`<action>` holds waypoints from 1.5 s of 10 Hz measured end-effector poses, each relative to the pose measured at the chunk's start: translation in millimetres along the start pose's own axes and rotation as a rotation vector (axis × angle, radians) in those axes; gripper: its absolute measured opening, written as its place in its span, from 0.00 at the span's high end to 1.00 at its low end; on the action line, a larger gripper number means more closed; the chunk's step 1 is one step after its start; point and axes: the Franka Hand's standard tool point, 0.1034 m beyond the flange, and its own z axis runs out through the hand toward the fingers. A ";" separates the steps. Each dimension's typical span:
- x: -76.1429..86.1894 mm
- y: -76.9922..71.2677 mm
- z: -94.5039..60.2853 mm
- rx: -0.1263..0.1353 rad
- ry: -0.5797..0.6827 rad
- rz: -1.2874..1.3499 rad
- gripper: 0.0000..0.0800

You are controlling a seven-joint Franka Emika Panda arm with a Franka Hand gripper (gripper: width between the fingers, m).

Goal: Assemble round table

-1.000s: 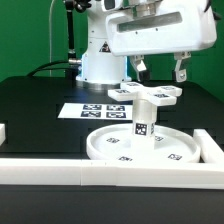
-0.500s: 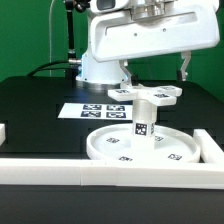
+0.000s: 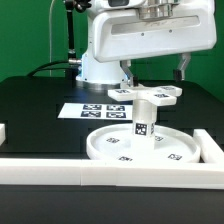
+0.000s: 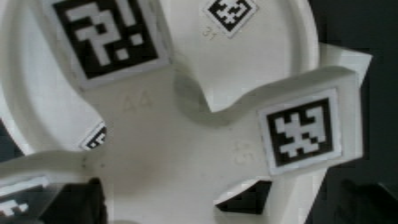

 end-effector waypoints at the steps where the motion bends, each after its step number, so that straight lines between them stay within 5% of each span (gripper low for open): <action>1: -0.3 0.7 0.1 -0.001 -0.001 -0.065 0.19; 7: 0.4 3.8 2.0 -0.041 -0.086 -0.718 0.19; 15: -5.2 8.0 11.8 -0.039 -0.125 -0.849 0.19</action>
Offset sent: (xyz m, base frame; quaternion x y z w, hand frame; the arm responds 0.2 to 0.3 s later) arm 0.0029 0.0082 -0.0022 0.0215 -0.0483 -0.2843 0.9573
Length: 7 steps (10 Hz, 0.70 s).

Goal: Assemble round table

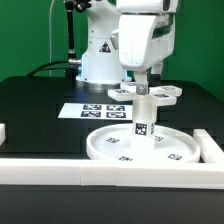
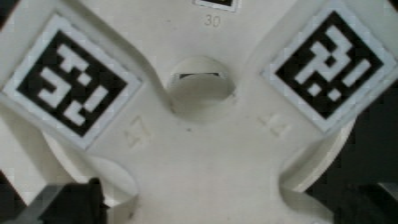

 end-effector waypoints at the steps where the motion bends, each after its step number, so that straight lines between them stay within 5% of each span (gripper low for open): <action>1: -0.7 -0.9 3.0 0.004 -0.003 0.000 0.19; 5: -6.6 -0.4 10.9 0.018 -0.013 0.010 0.19; 6: -7.2 0.1 10.8 0.018 -0.013 0.012 0.35; 7: -7.3 0.2 10.8 0.018 -0.012 0.012 0.35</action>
Offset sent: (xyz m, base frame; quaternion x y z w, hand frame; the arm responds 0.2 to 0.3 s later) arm 0.0042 -0.0042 -0.0080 0.0130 -0.0094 -0.0113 0.9998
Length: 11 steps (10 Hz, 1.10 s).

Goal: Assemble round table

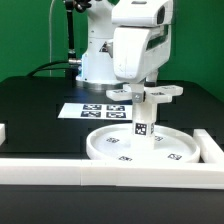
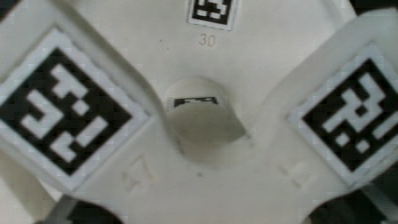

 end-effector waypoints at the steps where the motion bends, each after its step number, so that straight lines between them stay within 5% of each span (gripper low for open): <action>1: -0.1 0.1 0.0 0.000 0.000 0.000 0.44; 5: -0.1 0.1 0.0 0.000 0.001 0.067 0.44; 11: -0.5 -2.7 1.5 0.016 0.006 0.900 0.44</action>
Offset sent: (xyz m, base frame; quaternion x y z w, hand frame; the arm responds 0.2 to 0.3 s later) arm 0.0000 0.0000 0.0000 0.0000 0.0000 0.0000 1.0000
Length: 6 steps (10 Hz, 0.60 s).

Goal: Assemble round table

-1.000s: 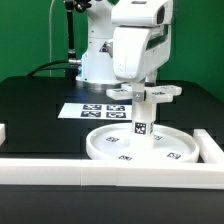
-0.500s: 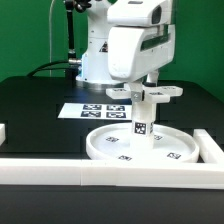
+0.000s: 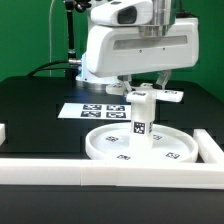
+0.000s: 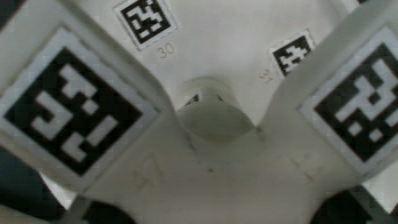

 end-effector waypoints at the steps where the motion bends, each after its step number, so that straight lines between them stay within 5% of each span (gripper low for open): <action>1: -0.4 -2.0 0.2 0.000 -0.001 0.080 0.44; 6: 0.0 -3.3 0.2 0.008 0.000 0.367 0.44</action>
Offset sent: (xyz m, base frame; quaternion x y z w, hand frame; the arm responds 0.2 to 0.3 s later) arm 0.0000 0.0000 0.0000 0.0000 0.0000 0.1938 0.9810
